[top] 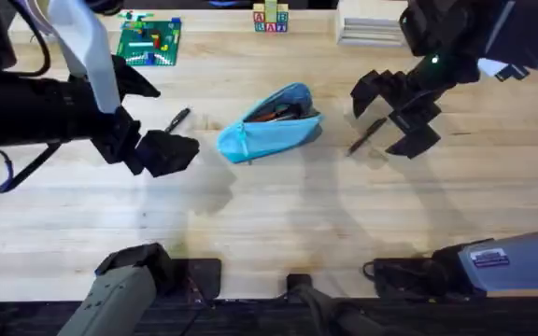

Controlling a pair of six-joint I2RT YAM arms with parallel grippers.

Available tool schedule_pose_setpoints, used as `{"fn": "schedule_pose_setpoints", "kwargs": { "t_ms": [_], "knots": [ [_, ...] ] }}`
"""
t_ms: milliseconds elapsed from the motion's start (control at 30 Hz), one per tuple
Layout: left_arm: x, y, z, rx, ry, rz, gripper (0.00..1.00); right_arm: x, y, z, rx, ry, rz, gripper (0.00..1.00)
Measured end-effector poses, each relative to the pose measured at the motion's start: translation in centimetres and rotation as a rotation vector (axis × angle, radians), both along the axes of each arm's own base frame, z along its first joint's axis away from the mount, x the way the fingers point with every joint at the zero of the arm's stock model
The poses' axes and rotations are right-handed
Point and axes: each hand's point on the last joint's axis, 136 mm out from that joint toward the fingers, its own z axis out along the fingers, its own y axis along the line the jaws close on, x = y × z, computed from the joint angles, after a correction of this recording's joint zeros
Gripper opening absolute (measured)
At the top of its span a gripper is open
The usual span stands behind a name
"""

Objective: Unzip the bag, pick up the pens from the table one at a time and place them inside, then zip the bag closed.

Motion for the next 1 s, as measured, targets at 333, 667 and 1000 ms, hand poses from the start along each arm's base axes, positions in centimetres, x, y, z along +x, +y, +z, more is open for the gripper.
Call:
{"fn": "schedule_pose_setpoints", "kwargs": {
  "t_ms": [333, 667, 1000],
  "knots": [
    [0.0, 0.0, 0.0, 0.000, 0.000, 0.000, 0.995, 0.6, 0.0, -1.7, -0.008, 0.019, -0.019, 0.983],
    [0.0, 0.0, 0.0, 0.000, 0.000, 0.000, 0.995, 0.2, -0.2, -3.9, -0.025, 0.087, -0.020, 0.949],
    [0.0, 0.0, 0.0, 0.000, 0.000, 0.000, 0.996, 0.2, -0.1, -3.9, -0.028, 0.086, -0.021, 0.427]
  ]
}}
